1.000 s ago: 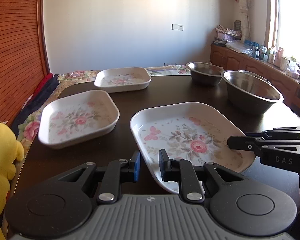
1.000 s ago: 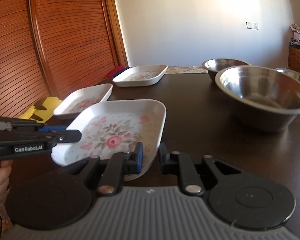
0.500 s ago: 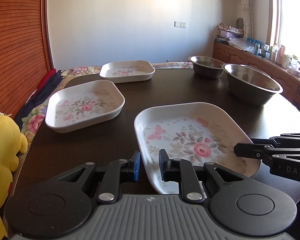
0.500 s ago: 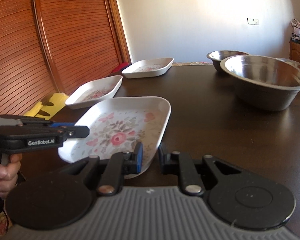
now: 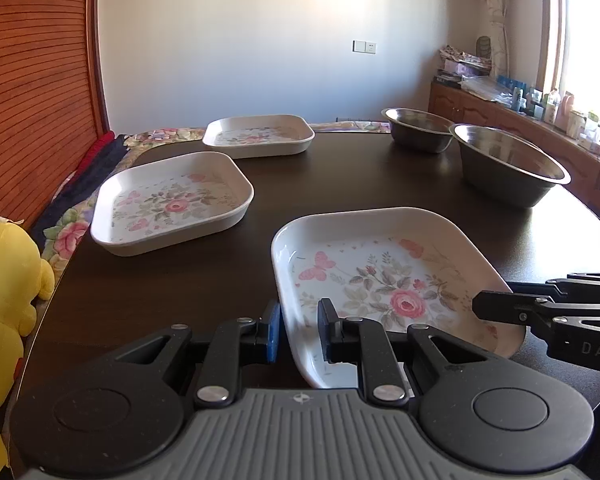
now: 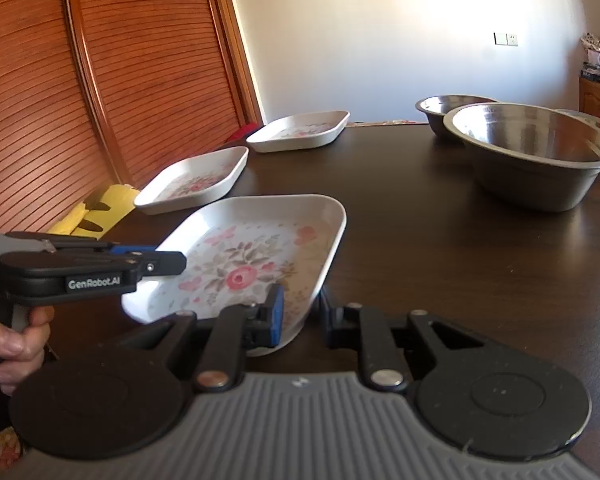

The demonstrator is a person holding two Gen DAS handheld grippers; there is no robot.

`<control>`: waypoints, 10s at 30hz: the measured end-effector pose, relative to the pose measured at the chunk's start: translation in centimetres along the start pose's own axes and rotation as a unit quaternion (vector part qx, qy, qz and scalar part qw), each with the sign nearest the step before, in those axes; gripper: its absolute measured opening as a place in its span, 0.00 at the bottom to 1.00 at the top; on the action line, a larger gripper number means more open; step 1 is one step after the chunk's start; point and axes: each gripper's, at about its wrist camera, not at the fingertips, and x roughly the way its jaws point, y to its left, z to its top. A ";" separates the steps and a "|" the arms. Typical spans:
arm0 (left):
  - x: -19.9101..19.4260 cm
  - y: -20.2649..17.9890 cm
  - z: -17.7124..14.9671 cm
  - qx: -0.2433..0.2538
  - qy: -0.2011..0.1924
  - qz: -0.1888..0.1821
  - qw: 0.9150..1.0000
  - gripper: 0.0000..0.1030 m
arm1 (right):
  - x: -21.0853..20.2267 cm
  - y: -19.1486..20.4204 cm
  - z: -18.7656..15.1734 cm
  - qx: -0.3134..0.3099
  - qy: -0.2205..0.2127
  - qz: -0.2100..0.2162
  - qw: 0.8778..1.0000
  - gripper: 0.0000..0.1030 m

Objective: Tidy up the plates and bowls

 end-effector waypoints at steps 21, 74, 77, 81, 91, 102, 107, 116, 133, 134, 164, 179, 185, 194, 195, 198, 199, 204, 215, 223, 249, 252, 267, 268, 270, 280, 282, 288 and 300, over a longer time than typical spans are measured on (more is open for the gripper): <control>-1.2 1.6 1.7 -0.019 -0.028 0.013 0.999 0.51 | -0.9 -1.4 2.8 -0.014 -0.039 -0.013 0.999 0.38; 7.2 16.1 6.1 -0.079 -0.010 0.062 0.995 0.23 | 18.5 5.8 13.4 -0.116 0.139 0.118 0.976 0.25; 7.2 16.1 5.9 -0.081 -0.009 0.061 0.995 0.20 | 18.7 5.7 13.3 -0.113 0.143 0.118 0.976 0.20; 6.9 15.9 5.9 -0.088 -0.005 0.061 0.994 0.15 | 18.6 5.7 13.2 -0.112 0.144 0.123 0.976 0.19; 5.8 14.6 6.2 -0.088 -0.005 0.061 0.994 0.15 | 17.8 4.7 13.4 -0.093 0.140 0.129 0.977 0.19; 4.5 12.3 7.2 -0.076 -0.012 0.056 0.995 0.15 | 15.0 3.4 14.2 -0.087 0.124 0.122 0.981 0.19; 4.0 10.8 7.4 -0.068 -0.010 0.051 0.996 0.15 | 13.4 2.7 14.3 -0.081 0.120 0.121 0.982 0.19; 2.7 7.8 7.8 -0.052 -0.020 0.039 0.998 0.15 | 10.2 1.1 14.1 -0.081 0.103 0.105 0.986 0.19; 0.1 2.6 6.7 -0.025 -0.028 0.018 0.999 0.15 | 5.1 -1.0 12.3 -0.073 0.088 0.079 0.990 0.19; -0.1 2.4 6.7 -0.024 -0.029 0.017 0.999 0.15 | 4.9 -1.0 12.2 -0.073 0.087 0.078 0.990 0.19; -4.0 -1.5 3.1 -0.006 -0.030 0.000 1.000 0.15 | -0.8 -1.7 7.8 -0.055 0.069 0.059 0.994 0.19; -3.7 -1.2 2.2 -0.016 -0.023 0.001 1.000 0.15 | -0.6 -1.6 7.1 -0.049 0.064 0.055 0.995 0.19; -3.0 -1.3 1.9 -0.012 -0.015 0.002 1.000 0.15 | -0.4 -1.8 6.7 -0.041 0.066 0.052 0.996 0.19; -2.2 -0.9 2.4 -0.008 -0.016 0.016 1.000 0.15 | 0.4 -1.0 6.0 -0.041 0.060 0.042 0.996 0.19; -2.0 -0.8 2.3 -0.008 -0.015 0.017 1.000 0.15 | 0.6 -1.0 6.0 -0.038 0.060 0.042 0.997 0.19; -1.6 -0.7 2.2 -0.007 -0.012 0.020 1.000 0.15 | 0.7 -0.9 5.7 -0.040 0.061 0.040 0.997 0.19; -1.5 -0.6 2.2 -0.007 -0.010 0.019 1.000 0.15 | 0.8 -0.8 5.6 -0.041 0.062 0.039 0.996 0.19; -1.1 -0.5 1.8 -0.009 -0.005 0.020 1.000 0.15 | 1.0 -0.5 5.3 -0.052 0.062 0.031 0.996 0.20; -1.5 0.0 1.8 -0.012 -0.017 0.021 1.000 0.19 | 0.5 -0.7 5.7 -0.058 0.045 0.034 0.997 0.20; -2.1 -0.1 2.4 -0.008 -0.027 0.019 0.999 0.23 | -0.2 -0.7 6.6 -0.063 0.032 0.036 0.997 0.20; 3.4 5.4 8.9 -0.006 -0.031 0.019 0.999 0.35 | 4.2 -0.7 14.7 -0.108 0.023 0.036 0.993 0.29; 4.2 6.3 9.8 -0.007 -0.030 0.019 0.999 0.35 | 5.3 -0.6 15.9 -0.110 0.023 0.040 0.993 0.29; 9.6 9.2 13.6 -0.004 -0.009 0.026 1.000 0.38 | 13.5 -0.8 20.2 -0.106 0.060 0.040 0.992 0.29; 10.0 9.6 13.9 -0.004 -0.009 0.026 1.000 0.38 | 14.0 -1.0 20.4 -0.103 0.062 0.039 0.992 0.29; 10.7 9.8 14.4 -0.004 -0.008 0.025 1.000 0.39 | 15.1 -1.2 20.8 -0.098 0.066 0.035 0.992 0.29; 14.3 11.0 15.6 -0.001 0.004 0.028 1.000 0.39 | 19.1 -2.5 21.5 -0.082 0.089 0.019 0.992 0.29; 14.9 11.2 15.8 -0.003 0.006 0.028 1.000 0.39 | 19.9 -2.7 21.5 -0.078 0.098 0.016 0.992 0.29; 16.5 11.5 16.2 -0.006 0.010 0.027 1.000 0.39 | 21.4 -3.4 21.3 -0.060 0.113 0.010 0.992 0.29; 18.2 11.9 16.8 -0.013 0.010 0.025 1.000 0.39 | 22.7 -3.9 21.7 -0.054 0.121 0.012 0.991 0.30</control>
